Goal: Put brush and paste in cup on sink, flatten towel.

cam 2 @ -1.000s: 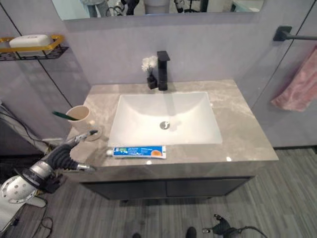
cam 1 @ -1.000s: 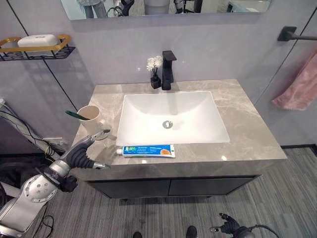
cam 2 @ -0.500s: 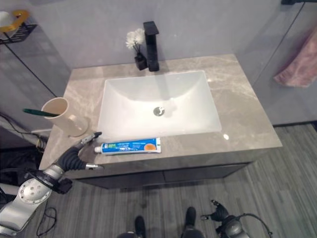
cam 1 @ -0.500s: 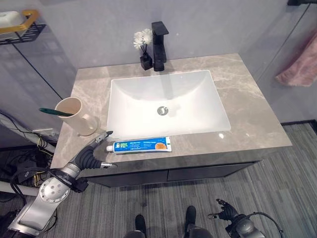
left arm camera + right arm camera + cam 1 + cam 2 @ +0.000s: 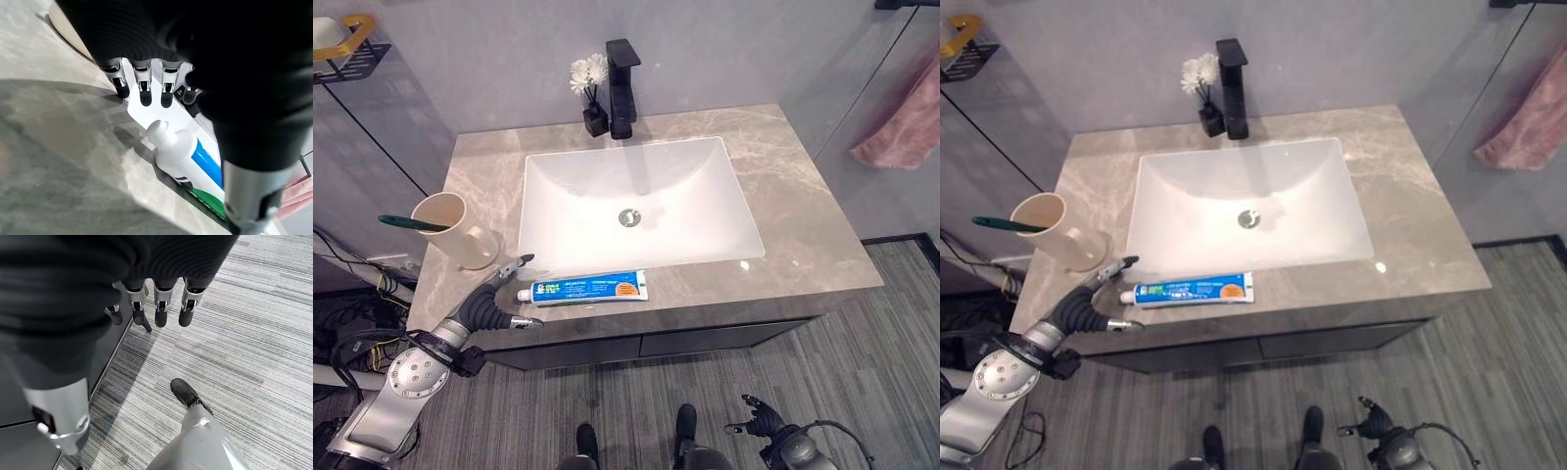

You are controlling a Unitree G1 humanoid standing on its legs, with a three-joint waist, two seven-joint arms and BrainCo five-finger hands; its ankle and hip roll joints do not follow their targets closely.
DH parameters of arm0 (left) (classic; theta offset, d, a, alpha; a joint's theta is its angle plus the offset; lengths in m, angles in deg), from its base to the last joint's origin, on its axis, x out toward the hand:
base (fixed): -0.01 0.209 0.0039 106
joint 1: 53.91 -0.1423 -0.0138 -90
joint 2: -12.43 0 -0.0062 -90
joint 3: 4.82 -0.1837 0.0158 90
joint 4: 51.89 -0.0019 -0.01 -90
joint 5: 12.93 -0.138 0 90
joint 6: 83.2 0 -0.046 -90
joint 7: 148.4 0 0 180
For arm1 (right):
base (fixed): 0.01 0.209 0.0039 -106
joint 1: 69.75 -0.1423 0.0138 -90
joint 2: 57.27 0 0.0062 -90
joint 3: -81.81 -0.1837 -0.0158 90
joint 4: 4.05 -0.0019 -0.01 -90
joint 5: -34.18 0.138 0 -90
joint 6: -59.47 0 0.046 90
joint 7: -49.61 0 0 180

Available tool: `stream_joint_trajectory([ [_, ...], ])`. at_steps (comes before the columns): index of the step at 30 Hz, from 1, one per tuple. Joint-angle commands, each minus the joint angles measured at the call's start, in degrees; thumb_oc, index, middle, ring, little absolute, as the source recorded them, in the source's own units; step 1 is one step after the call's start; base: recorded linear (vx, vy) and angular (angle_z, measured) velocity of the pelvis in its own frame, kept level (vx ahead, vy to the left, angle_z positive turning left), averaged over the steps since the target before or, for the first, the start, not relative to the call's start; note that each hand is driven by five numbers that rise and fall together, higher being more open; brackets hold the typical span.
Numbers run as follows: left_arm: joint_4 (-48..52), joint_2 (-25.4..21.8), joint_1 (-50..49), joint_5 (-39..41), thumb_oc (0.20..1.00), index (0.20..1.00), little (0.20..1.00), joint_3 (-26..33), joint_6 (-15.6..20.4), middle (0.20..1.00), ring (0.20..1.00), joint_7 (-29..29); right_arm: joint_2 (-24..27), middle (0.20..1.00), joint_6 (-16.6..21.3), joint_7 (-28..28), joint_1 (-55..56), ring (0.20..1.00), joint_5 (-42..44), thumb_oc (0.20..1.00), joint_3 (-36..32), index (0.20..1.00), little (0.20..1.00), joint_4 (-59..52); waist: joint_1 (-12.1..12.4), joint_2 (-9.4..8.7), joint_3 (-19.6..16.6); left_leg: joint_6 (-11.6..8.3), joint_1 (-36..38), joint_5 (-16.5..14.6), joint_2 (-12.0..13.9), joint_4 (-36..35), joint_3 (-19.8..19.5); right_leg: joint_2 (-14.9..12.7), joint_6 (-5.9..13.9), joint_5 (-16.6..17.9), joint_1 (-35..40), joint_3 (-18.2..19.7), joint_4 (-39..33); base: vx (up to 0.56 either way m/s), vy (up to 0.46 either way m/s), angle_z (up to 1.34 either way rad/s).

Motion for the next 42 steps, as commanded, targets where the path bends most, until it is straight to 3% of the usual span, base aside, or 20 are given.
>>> stream_joint_trajectory([
  [1, 1.14, 0.32, 3.7, -1.73, 1.0, 1.0, 1.0, -1.48, 1.29, 1.0, 1.0, -0.57, 0.03, 1.0, 0.56, 1.18, -2.51, 1.0, 0.43, 1.0, 1.82, 1.0, 1.0, 0.2, -0.42, -0.55, -1.1, 0.07, 0.21, -1.63, 1.17, 0.34, -4.35, -4.99, 6.03, -0.23, 0.66, 0.62, 0.38, 0.03, 0.001, 0.0],
  [17, -0.01, 3.27, 7.34, -4.01, 1.0, 1.0, 1.0, -5.17, 0.83, 1.0, 1.0, -1.34, -0.85, 1.0, 0.57, 2.0, -2.6, 1.0, 1.7, 1.0, 1.37, 1.0, 1.0, 0.3, -1.16, 0.05, -0.92, 0.18, -0.51, -1.56, 1.19, 0.34, -3.8, -4.77, 5.89, -0.32, -0.89, 1.79, 0.38, 0.01, -0.005, -0.07],
  [36, -0.81, 2.34, 7.01, -6.69, 1.0, 1.0, 1.0, -6.19, 0.5, 1.0, 1.0, -0.25, -3.09, 1.0, 0.75, 1.92, -2.35, 1.0, 3.23, 1.0, 1.35, 1.0, 1.0, 3.63, -1.13, -0.64, -1.22, 0.02, -0.03, -1.48, 1.48, 0.34, -3.75, -4.42, 5.55, -1.06, -0.31, 1.77, 0.38, 0.01, -0.003, 0.0],
  [37, -1.07, 2.04, 6.93, -7.5, 0.947, 0.947, 0.947, -6.35, 0.53, 0.947, 0.947, -0.12, -3.07, 1.0, 0.82, 1.94, -2.49, 1.0, 3.22, 1.0, 1.43, 1.0, 1.0, 3.67, -1.11, -0.72, -1.21, 0.02, -0.07, -1.49, 1.47, 0.34, -3.82, -4.36, 5.53, -1.1, -0.33, 1.8, 0.38, 0.0, 0.0, 0.0],
  [38, -1.22, 1.83, 6.9, -8.06, 0.545, 0.545, 0.545, -6.47, 0.63, 0.545, 0.545, -0.07, -3.11, 1.0, 0.85, 1.96, -2.54, 1.0, 3.26, 1.0, 1.44, 1.0, 1.0, 3.66, -1.09, -0.81, -1.15, 0.02, -0.08, -1.48, 1.49, 0.34, -3.81, -4.36, 5.53, -1.07, -0.31, 1.75, 0.38, 0.0, 0.0, 0.0],
  [39, -1.24, 1.62, 6.82, -8.75, 0.492, 0.492, 0.492, -6.4, 0.63, 0.492, 0.492, -0.15, -3.05, 1.0, 0.86, 1.95, -2.52, 1.0, 3.29, 1.0, 1.41, 1.0, 1.0, 3.4, -1.06, -0.9, -1.14, 0.02, -0.12, -1.48, 1.52, 0.34, -3.84, -4.36, 5.53, -1.06, -0.29, 1.72, 0.38, 0.0, 0.0, 0.0],
  [40, -1.53, 1.42, 6.86, -9.64, 0.238, 0.238, 0.238, -6.56, 0.75, 0.238, 0.238, -0.28, -3.08, 1.0, 0.91, 2.01, -2.53, 1.0, 3.33, 1.0, 1.43, 1.0, 1.0, 3.36, -1.07, -0.98, -1.12, 0.02, -0.16, -1.47, 1.52, 0.34, -3.9, -4.36, 5.52, -1.07, -0.28, 1.67, 0.38, 0.0, 0.0, 0.0],
  [42, -1.41, -1.28, 7.43, -17.84, 0.2, 0.2, 0.2, -6.58, 1.35, 0.2, 0.2, -1.37, -3.04, 1.0, 1.33, 2.25, -2.75, 1.0, 3.66, 1.0, 1.29, 1.0, 1.0, 2.69, -1.09, -1.24, -0.76, 0.0, -0.59, -1.43, 1.43, 0.34, -4.06, -4.31, 5.58, -1.02, -0.59, 1.82, 0.38, 0.0, 0.0, 0.0],
])
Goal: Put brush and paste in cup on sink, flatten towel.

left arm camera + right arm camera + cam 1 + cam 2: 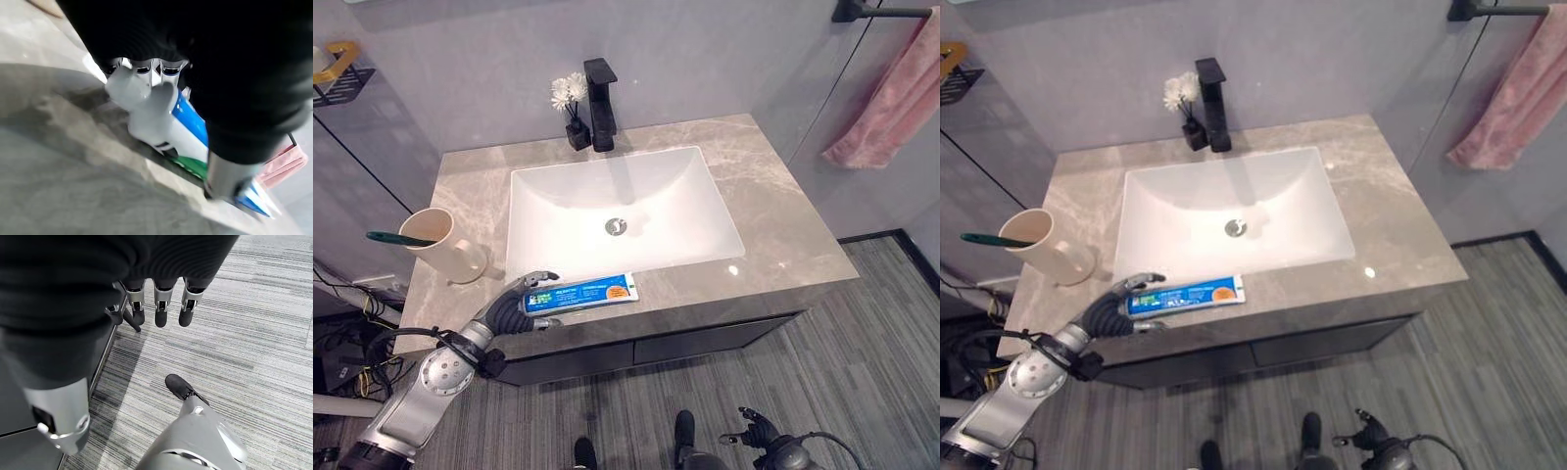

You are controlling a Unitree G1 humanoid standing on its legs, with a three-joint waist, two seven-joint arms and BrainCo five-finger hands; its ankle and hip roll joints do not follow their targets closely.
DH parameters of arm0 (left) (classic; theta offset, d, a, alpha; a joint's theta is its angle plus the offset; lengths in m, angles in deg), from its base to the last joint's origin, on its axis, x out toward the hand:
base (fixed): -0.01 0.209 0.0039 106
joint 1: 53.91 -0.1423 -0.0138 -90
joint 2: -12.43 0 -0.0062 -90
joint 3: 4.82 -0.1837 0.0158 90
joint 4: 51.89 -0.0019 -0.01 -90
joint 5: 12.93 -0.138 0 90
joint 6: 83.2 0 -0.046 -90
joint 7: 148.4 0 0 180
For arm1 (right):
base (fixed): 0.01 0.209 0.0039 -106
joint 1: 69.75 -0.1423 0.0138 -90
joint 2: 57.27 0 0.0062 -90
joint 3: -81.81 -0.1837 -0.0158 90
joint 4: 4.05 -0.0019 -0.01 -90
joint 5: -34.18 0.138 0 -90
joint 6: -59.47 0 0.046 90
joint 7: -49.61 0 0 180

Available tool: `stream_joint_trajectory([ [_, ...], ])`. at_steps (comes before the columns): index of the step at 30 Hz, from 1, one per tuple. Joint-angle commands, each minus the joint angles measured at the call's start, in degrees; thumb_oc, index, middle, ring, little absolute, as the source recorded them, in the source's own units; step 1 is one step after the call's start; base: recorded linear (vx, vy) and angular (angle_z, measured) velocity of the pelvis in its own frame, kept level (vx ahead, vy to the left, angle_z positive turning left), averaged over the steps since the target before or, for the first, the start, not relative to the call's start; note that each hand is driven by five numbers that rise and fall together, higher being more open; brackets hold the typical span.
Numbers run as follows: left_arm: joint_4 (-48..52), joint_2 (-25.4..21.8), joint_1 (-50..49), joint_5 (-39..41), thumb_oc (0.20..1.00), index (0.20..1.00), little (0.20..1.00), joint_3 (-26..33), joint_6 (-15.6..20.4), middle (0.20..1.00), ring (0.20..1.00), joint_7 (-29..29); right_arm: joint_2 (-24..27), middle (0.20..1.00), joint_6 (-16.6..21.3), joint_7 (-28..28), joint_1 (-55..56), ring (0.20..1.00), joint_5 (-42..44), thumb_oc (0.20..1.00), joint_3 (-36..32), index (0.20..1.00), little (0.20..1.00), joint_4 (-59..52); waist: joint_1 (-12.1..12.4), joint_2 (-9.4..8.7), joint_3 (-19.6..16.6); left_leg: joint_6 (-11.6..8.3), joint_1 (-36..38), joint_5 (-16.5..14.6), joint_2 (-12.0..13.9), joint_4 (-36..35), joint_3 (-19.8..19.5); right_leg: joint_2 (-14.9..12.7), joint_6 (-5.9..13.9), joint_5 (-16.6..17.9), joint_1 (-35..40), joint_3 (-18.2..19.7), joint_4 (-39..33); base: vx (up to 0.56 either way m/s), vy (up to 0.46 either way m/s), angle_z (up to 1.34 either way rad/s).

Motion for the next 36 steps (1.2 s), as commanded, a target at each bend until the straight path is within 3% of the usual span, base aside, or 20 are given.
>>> stream_joint_trajectory([
  [1, 1.09, -3.59, 2.09, -8.05, 0.2, 0.2, 0.2, -0.33, 2.52, 0.2, 0.2, -1.68, -0.46, 1.0, 1.41, 1.07, -2.73, 1.0, 1.54, 1.0, 0.25, 1.0, 1.0, -1.62, 0.02, -0.77, 3.2, -0.14, 0.38, -1.25, 1.62, 0.35, -6.23, -4.37, 6.02, -1.91, 1.67, -0.34, 0.38, -0.03, -0.005, -0.04],
  [6, 0.6, -5.56, 2.37, -15.52, 0.2, 0.2, 0.2, -0.52, 3.94, 0.2, 0.2, -4.08, -0.23, 1.0, 1.83, 1.73, -2.06, 1.0, 1.25, 1.0, 0.1, 1.0, 1.0, -2.27, 0.01, -1.37, 3.33, -0.28, -0.18, -1.11, 1.86, 0.35, -6.21, -4.24, 6.03, -1.92, 1.02, -0.21, 0.38, 0.0, -0.007, -0.03],
  [13, 1.83, -5.9, 2.8, -18.53, 0.2, 0.2, 0.2, 0.35, 4.85, 0.2, 0.2, -6.29, -1.06, 1.0, 1.63, 2.97, -1.57, 1.0, 1.1, 1.0, -1.14, 1.0, 1.0, 2.0, 0.33, -1.43, 2.54, -0.59, 1.43, -1.55, 2.28, 0.35, -6.61, -4.01, 5.89, -2.79, 3.4, -0.96, 0.38, 0.0, -0.01, -0.01],
  [18, 3.81, -7.19, 4.25, -21.37, 0.2, 0.2, 0.2, 1.92, 5.76, 0.2, 0.2, -10.24, -1.43, 1.0, 1.97, 5.77, -1.1, 1.0, 6.07, 1.0, -6.65, 1.0, 1.0, 5.34, 0.59, -1.5, 0.98, -1.07, 2.92, -1.73, 3.15, 0.35, -7.31, -3.63, 5.62, -3.65, 5.82, -2.07, 0.38, 0.0, -0.039, 0.12],
  [19, 4.15, -7.6, 5.48, -23.56, 0.2, 0.2, 0.2, 3.44, 5.58, 0.2, 0.2, -13.65, -1.13, 1.0, 2.81, 7.97, -1.14, 1.0, 11.78, 1.0, -11.61, 1.0, 1.0, 4.99, 0.47, -1.5, -0.14, -1.28, 3.63, -1.78, 3.56, 0.35, -7.66, -3.39, 5.45, -4.15, 7.24, -2.61, 0.38, -0.03, -0.043, 0.02],
  [20, 4.15, -7.6, 5.48, -23.56, 0.2, 0.2, 0.2, 3.44, 5.58, 0.2, 0.2, -13.65, -1.13, 1.0, 2.81, 7.97, -1.14, 1.0, 11.78, 1.0, -11.61, 1.0, 1.0, 4.99, 0.47, -1.5, -0.14, -1.28, 3.63, -1.78, 3.56, 0.35, -7.66, -3.39, 5.45, -4.15, 7.24, -2.61, 0.38, -0.03, -0.034, 0.04],
  [22, 4.52, -7.68, 6.82, -26.48, 0.2, 0.2, 0.2, 5.77, 4.99, 0.2, 0.2, -17.69, -0.45, 1.0, 4.61, 10.88, -1.46, 1.0, 18.48, 1.0, -17.49, 1.0, 1.0, 1.43, 0.21, -1.35, -1.18, -1.41, 4.57, -1.98, 3.91, 0.35, -7.9, -3.17, 5.25, -4.62, 8.69, -3.09, 0.38, 0.0, -0.001, 0.08],
  [25, 5.06, -7.75, 7.55, -28.46, 0.2, 0.2, 0.2, 8.61, 4.16, 0.2, 0.2, -20.58, 0.86, 1.0, 5.86, 13.37, -1.39, 1.0, 21.44, 1.0, -21.19, 1.0, 1.0, -3.94, 0.07, -1.18, -1.69, -1.46, 5.19, -2.1, 4.13, 0.35, -7.99, -2.99, 5.17, -4.92, 9.44, -3.26, 0.38, -0.02, 0.005, 0.13],
  [27, 3.72, -7.91, 9.58, -30.0, 0.2, 0.2, 0.2, 11.15, 3.42, 0.2, 0.2, -24.5, 3.86, 1.0, 6.82, 16.98, -0.67, 1.0, 16.49, 1.0, -22.89, 1.0, 1.0, -11.6, -0.21, -1.19, -2.68, -1.58, 6.15, -2.53, 4.37, 0.35, -8.06, -2.8, 5.09, -5.44, 10.6, -3.54, 0.38, -0.01, 0.003, 0.04],
  [28, 3.47, -8.16, 9.95, -30.49, 0.2, 0.2, 0.2, 12.41, 3.27, 0.2, 0.2, -25.43, 6.08, 1.0, 6.21, 18.15, -0.14, 1.0, 10.76, 1.0, -22.33, 1.0, 1.0, -15.75, -0.21, -1.23, -2.9, -1.61, 6.27, -2.54, 4.47, 0.35, -8.11, -2.75, 5.01, -5.57, 10.93, -3.55, 0.38, -0.01, -0.001, 0.05],
  [31, 4.03, -8.54, 11.32, -31.53, 0.2, 0.2, 0.2, 14.01, 2.99, 0.2, 0.2, -26.86, 9.54, 1.0, 5.84, 20.03, -0.22, 1.0, 5.17, 1.0, -23.19, 1.0, 1.0, -21.23, -0.48, -1.28, -3.45, -1.6, 6.19, -2.16, 4.47, 0.35, -8.42, -2.76, 4.86, -5.46, 11.26, -3.9, 0.38, 0.0, 0.0, 0.01],
  [32, 4.66, -8.41, 13.43, -31.77, 0.2, 0.2, 0.2, 16.34, 2.37, 0.2, 0.2, -28.88, 12.13, 1.0, 6.44, 21.76, -1.11, 1.0, 2.61, 1.0, -25.18, 1.0, 1.0, -28.42, -0.8, -1.38, -4.04, -1.64, 6.46, -2.51, 4.57, 0.35, -8.52, -2.68, 4.81, -5.87, 11.71, -4.05, 0.38, -0.06, 0.008, 0.03],
  [36, 4.8, -7.25, 17.75, -32.07, 0.2, 0.2, 0.2, 18.71, 0.93, 0.2, 0.2, -32.07, 14.05, 1.0, 6.86, 24.7, -4.32, 1.0, -1.9, 1.0, -27.82, 1.0, 1.0, -41.04, -1.04, -1.13, -4.58, -1.41, 6.34, -2.2, 4.35, 0.35, -9.02, -2.92, 4.57, -5.59, 12.03, -4.31, 0.38, -0.02, 0.016, 0.08],
])
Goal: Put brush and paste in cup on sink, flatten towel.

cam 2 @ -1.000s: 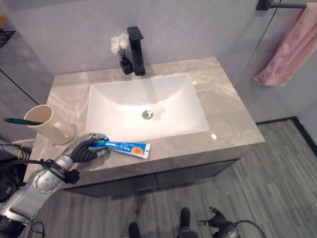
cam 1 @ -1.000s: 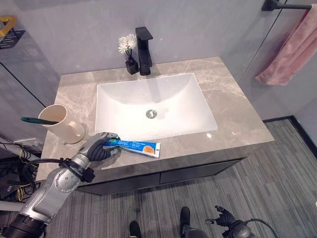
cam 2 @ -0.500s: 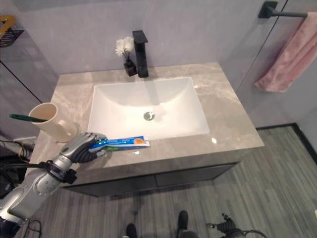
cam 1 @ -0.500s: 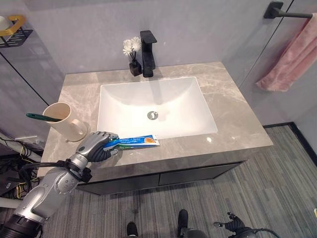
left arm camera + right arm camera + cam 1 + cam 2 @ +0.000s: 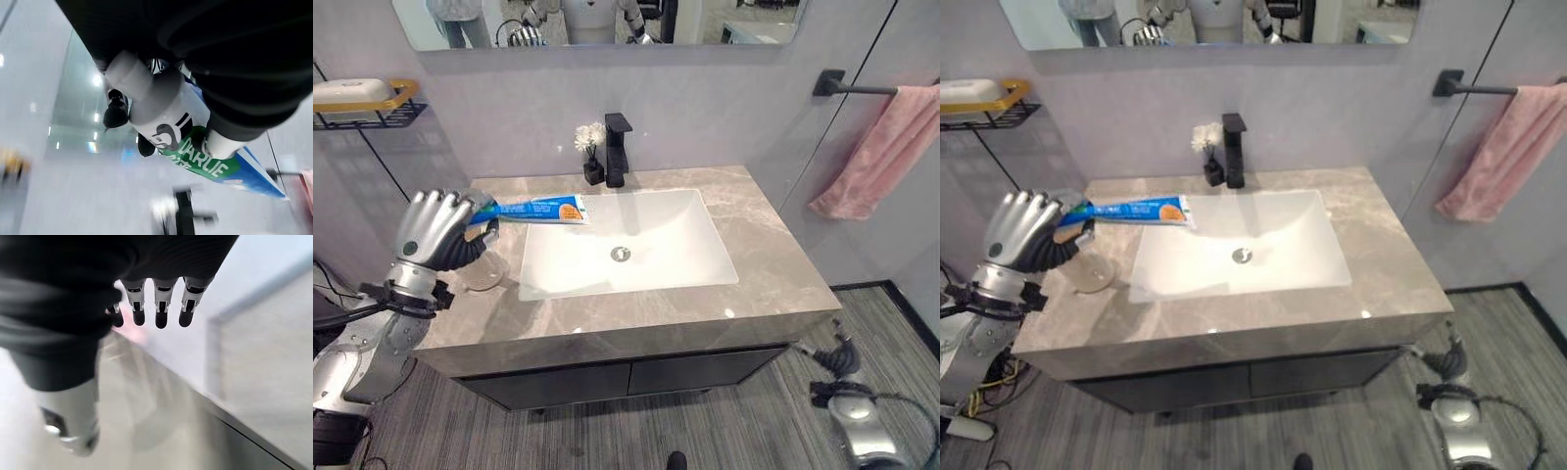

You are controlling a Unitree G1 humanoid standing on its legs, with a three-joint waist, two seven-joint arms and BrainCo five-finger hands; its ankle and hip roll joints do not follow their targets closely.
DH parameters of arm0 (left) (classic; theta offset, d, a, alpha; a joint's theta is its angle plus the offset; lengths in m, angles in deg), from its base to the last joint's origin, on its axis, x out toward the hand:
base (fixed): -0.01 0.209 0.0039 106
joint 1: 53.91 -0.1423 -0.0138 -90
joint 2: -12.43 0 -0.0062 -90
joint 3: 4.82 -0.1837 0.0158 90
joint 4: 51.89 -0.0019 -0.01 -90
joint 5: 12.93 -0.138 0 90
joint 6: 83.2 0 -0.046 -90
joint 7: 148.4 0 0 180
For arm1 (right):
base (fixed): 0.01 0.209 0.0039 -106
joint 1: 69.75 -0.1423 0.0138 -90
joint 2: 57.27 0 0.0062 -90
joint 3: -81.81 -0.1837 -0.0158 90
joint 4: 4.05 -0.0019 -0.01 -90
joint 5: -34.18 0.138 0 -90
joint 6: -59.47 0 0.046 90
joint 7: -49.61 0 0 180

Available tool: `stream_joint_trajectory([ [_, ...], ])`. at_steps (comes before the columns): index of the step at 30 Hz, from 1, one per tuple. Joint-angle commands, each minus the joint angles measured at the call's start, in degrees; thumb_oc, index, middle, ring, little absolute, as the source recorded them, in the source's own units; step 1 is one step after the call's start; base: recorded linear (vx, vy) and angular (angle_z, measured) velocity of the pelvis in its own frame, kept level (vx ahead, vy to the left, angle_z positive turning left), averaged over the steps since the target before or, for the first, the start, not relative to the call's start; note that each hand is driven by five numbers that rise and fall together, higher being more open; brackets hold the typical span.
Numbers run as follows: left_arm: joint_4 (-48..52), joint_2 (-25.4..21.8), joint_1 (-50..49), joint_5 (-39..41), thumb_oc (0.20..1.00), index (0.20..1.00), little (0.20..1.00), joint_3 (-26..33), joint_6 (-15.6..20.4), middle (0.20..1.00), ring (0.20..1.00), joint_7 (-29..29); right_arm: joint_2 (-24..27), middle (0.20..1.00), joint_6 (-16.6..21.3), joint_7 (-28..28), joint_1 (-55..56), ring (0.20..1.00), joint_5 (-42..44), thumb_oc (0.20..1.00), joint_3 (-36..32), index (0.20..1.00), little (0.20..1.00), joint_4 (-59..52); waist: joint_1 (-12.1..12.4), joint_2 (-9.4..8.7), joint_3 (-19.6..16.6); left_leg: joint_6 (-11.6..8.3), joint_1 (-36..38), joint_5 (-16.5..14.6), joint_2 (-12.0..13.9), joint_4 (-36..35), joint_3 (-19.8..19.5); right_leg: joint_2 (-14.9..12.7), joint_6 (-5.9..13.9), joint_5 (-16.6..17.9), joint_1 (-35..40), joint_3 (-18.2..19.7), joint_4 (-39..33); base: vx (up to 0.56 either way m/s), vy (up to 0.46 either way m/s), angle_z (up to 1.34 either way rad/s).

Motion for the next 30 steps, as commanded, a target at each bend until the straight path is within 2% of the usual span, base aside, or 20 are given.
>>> stream_joint_trajectory([
  [1, 1.04, -0.98, 9.9, -0.41, 0.2, 0.2, 0.2, 2.46, -1.69, 0.2, 0.2, -6.9, 3.9, 1.0, 3.59, 3.78, -6.83, 1.0, -4.93, 1.0, -0.51, 1.0, 1.0, -6.02, -0.52, -0.07, -2.29, -0.39, -0.59, -1.78, 2.25, 0.57, -5.39, -4.52, 5.2, -3.6, 3.12, -0.94, 0.39, -0.04, 0.015, 0.06],
  [3, 1.15, -0.66, 10.87, -0.54, 0.2, 0.2, 0.2, 2.58, -2.0, 0.2, 0.2, -7.41, 3.57, 1.0, 3.81, 3.5, -7.83, 1.0, -5.16, 1.0, -0.34, 1.0, 1.0, -8.92, -0.46, -0.15, -2.28, -0.21, -0.89, -1.33, 2.06, 0.57, -5.37, -4.62, 5.05, -3.17, 2.84, -0.92, 0.39, -0.01, 0.006, 0.03],
  [5, 1.52, -0.22, 14.19, -0.44, 0.2, 0.2, 0.2, 1.84, -2.32, 0.2, 0.2, -8.3, 2.36, 1.0, 5.47, 2.02, -12.93, 1.0, -3.81, 1.0, 3.02, 1.0, 1.0, -15.03, -0.03, -0.19, -2.83, -0.06, -0.66, -1.36, 2.01, 0.57, -5.39, -4.64, 4.93, -3.18, 2.9, -0.63, 0.39, 0.0, 0.0, 0.0],
  [7, 1.28, -0.41, 15.85, -0.47, 0.2, 0.2, 0.2, 1.23, -2.43, 0.2, 0.2, -8.49, 1.89, 1.0, 5.9, 0.79, -14.52, 1.0, -2.66, 1.0, 4.46, 1.0, 1.0, -15.97, 0.06, -0.29, -2.78, -0.01, -0.57, -1.34, 1.99, 0.57, -5.33, -4.65, 4.9, -3.16, 2.92, -0.52, 0.39, 0.0, 0.0, 0.0],
  [9, 0.68, 0.71, 19.29, 0.23, 0.2, 0.2, 0.2, -1.35, -2.78, 0.2, 0.2, -8.54, -0.68, 1.0, 6.67, -1.64, -19.65, 1.0, 1.98, 1.0, 9.44, 1.0, 1.0, -17.33, 0.63, -0.42, -3.25, 0.06, -0.19, -1.43, 1.97, 0.57, -5.33, -4.7, 4.78, -3.24, 3.3, -0.47, 0.39, 0.0, 0.0, 0.0],
  [11, 0.14, 1.19, 21.46, 0.63, 0.2, 0.2, 0.2, -3.28, -2.97, 0.2, 0.2, -8.54, -3.17, 1.0, 7.31, -3.56, -22.41, 1.0, 7.33, 1.0, 12.38, 1.0, 1.0, -17.16, 0.96, -0.64, -3.09, 0.16, 0.31, -1.53, 1.99, 0.57, -5.26, -4.71, 4.68, -3.38, 3.84, -0.46, 0.39, 0.0, 0.0, 0.0],
  [15, 1.01, 3.33, 24.35, 1.87, 0.2, 0.2, 0.2, -6.6, -3.15, 0.2, 0.2, -8.64, -11.24, 1.0, 8.22, -6.52, -27.46, 1.0, 21.16, 1.0, 19.66, 1.0, 1.0, -15.91, 1.8, -0.95, -3.01, 0.3, 1.21, -1.54, 1.99, 0.57, -4.81, -4.7, 4.34, -3.48, 4.42, -0.2, 0.39, 0.0, 0.0, 0.0],
  [16, 2.36, 4.52, 24.43, 2.66, 0.2, 0.2, 0.2, -7.24, -3.16, 0.2, 0.2, -8.79, -16.57, 1.0, 9.03, -9.22, -30.07, 1.0, 30.94, 1.0, 24.17, 1.0, 1.0, -15.55, 2.21, -1.14, -2.83, 0.37, 1.52, -1.49, 1.93, 0.57, -4.48, -4.63, 4.12, -3.46, 4.38, 0.05, 0.39, 0.0, 0.004, -0.04],
  [17, 2.89, 4.81, 24.3, 2.86, 0.2, 0.2, 0.2, -7.52, -3.03, 0.2, 0.2, -8.72, -17.94, 1.0, 8.78, -9.9, -31.17, 1.0, 32.43, 1.0, 26.14, 1.0, 1.0, -15.3, 2.4, -1.15, -2.74, 0.37, 1.69, -1.51, 1.96, 0.57, -4.29, -4.7, 4.08, -3.43, 4.45, 0.12, 0.39, 0.0, 0.004, -0.09],
  [21, 4.63, 4.64, 23.68, 3.46, 0.2, 0.2, 0.2, -7.57, -2.76, 0.2, 0.2, -8.56, -19.74, 1.0, 8.16, -11.18, -33.59, 1.0, 34.89, 1.0, 29.2, 1.0, 1.0, -15.33, 2.87, -1.27, -2.65, 0.38, 2.03, -1.64, 1.91, 0.57, -3.97, -4.73, 4.04, -3.48, 4.68, 0.23, 0.39, 0.01, 0.003, -0.09],
  [22, 5.09, 4.93, 24.44, 4.39, 0.2, 0.2, 0.2, -8.64, -2.63, 0.2, 0.2, -8.82, -21.59, 1.0, 7.53, -12.2, -35.66, 1.0, 37.52, 1.0, 32.17, 1.0, 1.0, -14.86, 3.47, -1.43, -2.6, 0.38, 2.04, -1.58, 1.89, 0.57, -3.99, -4.82, 4.01, -3.4, 4.75, 0.1, 0.39, 0.01, -0.001, -0.03],
  [30, 6.85, 5.65, 23.77, 9.21, 0.2, 0.2, 0.2, -10.62, -0.63, 0.2, 0.2, -7.69, -24.78, 1.0, 8.58, -13.92, -42.5, 1.0, 45.93, 1.0, 34.97, 1.0, 1.0, -14.63, 4.89, -2.23, -2.27, 0.41, 1.63, -1.48, 1.61, 0.57, -4.46, -5.31, 3.94, -3.29, 4.96, -0.58, 0.39, 0.0, 0.0, 0.0],
])
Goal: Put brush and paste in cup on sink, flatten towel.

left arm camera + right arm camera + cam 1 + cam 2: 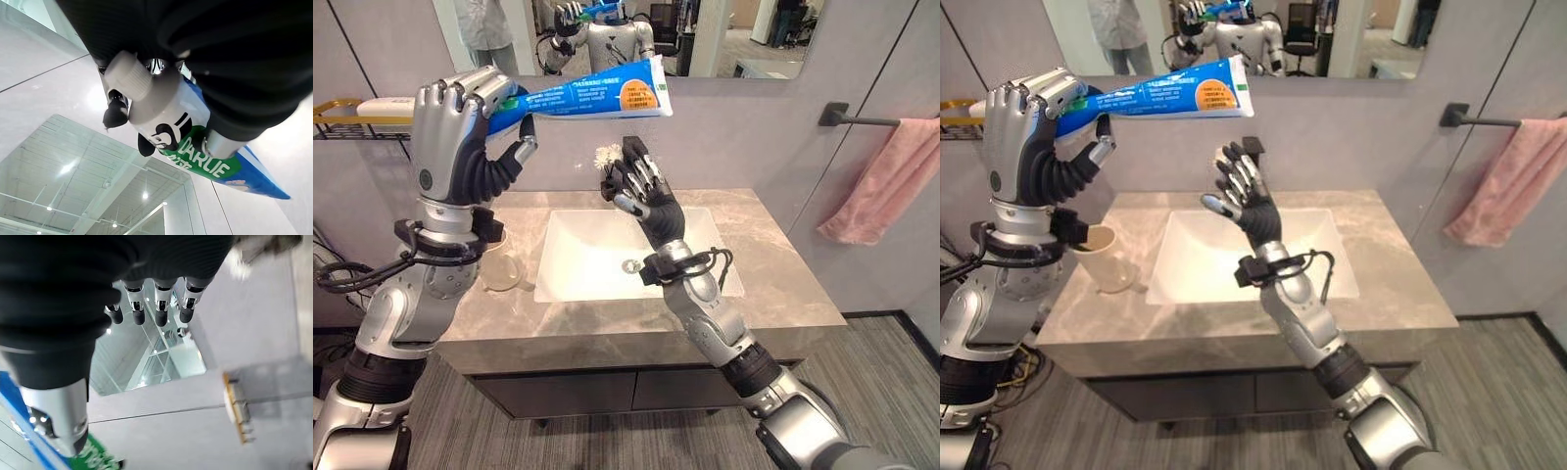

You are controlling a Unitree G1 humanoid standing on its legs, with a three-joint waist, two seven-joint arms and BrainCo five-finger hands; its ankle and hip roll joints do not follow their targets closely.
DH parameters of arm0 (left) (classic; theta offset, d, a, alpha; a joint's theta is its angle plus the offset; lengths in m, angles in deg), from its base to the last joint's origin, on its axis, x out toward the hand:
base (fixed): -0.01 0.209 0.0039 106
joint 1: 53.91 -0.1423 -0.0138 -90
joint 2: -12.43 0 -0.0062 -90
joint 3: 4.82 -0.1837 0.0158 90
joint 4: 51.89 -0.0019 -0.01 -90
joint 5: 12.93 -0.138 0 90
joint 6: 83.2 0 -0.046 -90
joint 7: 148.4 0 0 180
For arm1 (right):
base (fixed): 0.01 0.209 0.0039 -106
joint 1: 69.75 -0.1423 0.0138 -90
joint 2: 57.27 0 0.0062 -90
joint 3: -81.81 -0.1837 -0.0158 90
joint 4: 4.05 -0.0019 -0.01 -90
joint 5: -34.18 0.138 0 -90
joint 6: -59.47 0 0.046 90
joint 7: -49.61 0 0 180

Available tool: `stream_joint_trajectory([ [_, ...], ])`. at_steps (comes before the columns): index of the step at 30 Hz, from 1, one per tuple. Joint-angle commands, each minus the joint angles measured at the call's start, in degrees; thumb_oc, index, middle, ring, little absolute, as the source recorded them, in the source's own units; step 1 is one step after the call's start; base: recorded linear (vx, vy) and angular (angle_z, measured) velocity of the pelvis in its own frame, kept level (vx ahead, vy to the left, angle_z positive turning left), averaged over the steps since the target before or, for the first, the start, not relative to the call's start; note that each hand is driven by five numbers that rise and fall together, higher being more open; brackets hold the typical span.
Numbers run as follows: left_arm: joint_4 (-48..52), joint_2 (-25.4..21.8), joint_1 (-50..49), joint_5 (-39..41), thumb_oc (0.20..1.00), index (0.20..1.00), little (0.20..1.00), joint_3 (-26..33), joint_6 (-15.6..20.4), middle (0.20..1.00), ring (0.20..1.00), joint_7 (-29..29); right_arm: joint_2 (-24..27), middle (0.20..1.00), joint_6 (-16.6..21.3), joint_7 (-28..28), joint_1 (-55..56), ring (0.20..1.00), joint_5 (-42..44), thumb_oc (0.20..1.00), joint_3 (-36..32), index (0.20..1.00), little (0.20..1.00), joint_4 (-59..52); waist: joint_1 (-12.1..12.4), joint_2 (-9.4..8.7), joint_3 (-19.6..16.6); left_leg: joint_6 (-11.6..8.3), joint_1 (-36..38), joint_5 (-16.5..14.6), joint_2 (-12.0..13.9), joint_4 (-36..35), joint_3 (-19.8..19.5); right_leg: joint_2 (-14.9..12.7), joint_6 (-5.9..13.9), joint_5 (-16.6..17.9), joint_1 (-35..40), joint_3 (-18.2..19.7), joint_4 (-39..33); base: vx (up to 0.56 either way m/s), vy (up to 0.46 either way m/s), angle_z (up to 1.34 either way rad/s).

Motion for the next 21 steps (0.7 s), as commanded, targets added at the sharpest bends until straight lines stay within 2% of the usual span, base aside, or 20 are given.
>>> stream_joint_trajectory([
  [1, 1.64, -3.09, 4.67, 4.46, 0.2, 0.2, 0.2, -0.94, 1.62, 0.2, 0.2, -1.8, -1.01, 1.0, 4.0, -1.17, -8.77, 1.0, 4.21, 1.0, -1.48, 1.0, 1.0, -0.28, 0.74, -1.87, -0.02, 0.6, -0.28, -1.53, 1.53, 0.32, -5.16, -5.51, 4.3, -3.46, 3.51, -1.16, 0.39, 0.0, 0.0, 0.0],
  [10, 2.69, -2.32, -0.39, 11.0, 0.2, 0.2, 0.2, -1.16, 4.21, 0.2, 0.2, 0.34, -2.92, 1.0, 5.89, 0.55, -15.17, 1.0, 5.44, 1.0, -2.88, 1.0, 1.0, 1.19, 2.26, -2.92, -0.11, 1.03, -0.69, -1.77, 1.03, 0.32, -5.7, -5.98, 4.42, -3.32, 3.63, -1.62, 0.39, 0.01, 0.01, 0.05],
  [21, 2.85, -1.86, -3.57, 20.32, 0.2, 0.2, 0.2, -1.56, 6.07, 0.2, 0.2, 4.17, -5.21, 1.0, 6.33, -1.21, -15.96, 1.0, 9.26, 1.0, -2.4, 1.0, 1.0, 2.86, 3.02, -3.29, -0.17, 1.28, -0.61, -1.76, 0.84, 0.32, -6.15, -6.01, 4.32, -3.4, 4.05, -2.0, 0.39, 0.0, 0.0, 0.0],
])
